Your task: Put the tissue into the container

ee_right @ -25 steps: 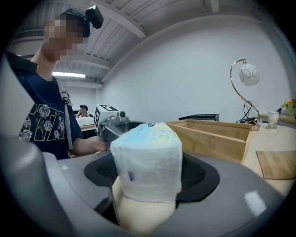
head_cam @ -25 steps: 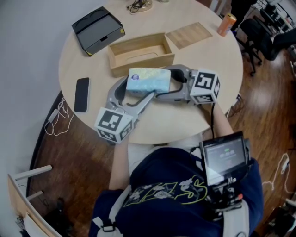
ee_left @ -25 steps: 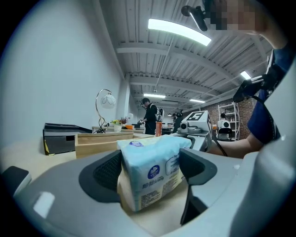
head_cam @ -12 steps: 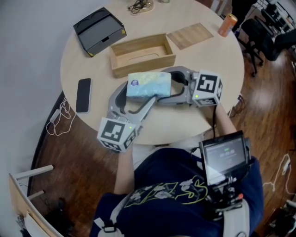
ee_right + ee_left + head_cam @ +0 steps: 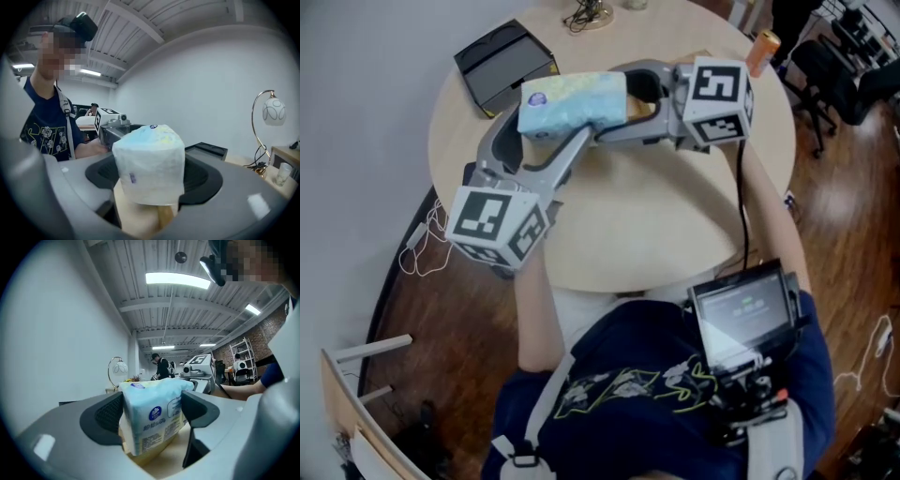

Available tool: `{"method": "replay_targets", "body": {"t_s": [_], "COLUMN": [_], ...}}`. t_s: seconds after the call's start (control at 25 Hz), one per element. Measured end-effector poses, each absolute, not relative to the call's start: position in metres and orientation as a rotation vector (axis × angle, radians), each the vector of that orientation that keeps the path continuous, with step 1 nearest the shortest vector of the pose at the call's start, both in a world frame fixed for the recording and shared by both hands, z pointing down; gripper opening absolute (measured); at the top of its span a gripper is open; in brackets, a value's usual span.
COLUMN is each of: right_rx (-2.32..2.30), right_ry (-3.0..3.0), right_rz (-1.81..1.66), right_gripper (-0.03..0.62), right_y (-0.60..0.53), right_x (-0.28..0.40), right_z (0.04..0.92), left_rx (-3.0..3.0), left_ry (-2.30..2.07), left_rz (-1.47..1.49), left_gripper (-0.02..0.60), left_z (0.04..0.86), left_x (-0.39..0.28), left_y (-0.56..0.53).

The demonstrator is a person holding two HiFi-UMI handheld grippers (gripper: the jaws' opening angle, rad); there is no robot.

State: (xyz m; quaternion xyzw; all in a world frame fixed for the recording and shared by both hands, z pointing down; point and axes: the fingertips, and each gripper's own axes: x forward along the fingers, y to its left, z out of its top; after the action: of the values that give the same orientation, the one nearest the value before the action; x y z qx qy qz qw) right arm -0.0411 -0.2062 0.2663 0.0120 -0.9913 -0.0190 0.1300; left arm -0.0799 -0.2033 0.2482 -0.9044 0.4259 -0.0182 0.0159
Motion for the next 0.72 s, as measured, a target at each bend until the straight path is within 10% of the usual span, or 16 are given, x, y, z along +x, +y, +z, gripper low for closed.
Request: {"method": "replay_targets", "body": {"t_s": [0.48, 0.72], "right_rx": [0.003, 0.123], "right_ry": [-2.679, -2.694], "right_rz": [-0.011, -0.127], "right_gripper": [0.385, 0.583], "right_y": [-0.292, -0.297], "right_x": [-0.055, -0.048], "right_z": [0.326, 0.339], "left_rx": [-2.955, -2.772], "left_ry": [1.436, 1.416], "left_rz": [-0.34, -0.485], "left_gripper": [0.396, 0.462], "left_z": [0.311, 0.322], "left_x": [-0.091, -0.097], "left_y": [-0.287, -0.28]}}
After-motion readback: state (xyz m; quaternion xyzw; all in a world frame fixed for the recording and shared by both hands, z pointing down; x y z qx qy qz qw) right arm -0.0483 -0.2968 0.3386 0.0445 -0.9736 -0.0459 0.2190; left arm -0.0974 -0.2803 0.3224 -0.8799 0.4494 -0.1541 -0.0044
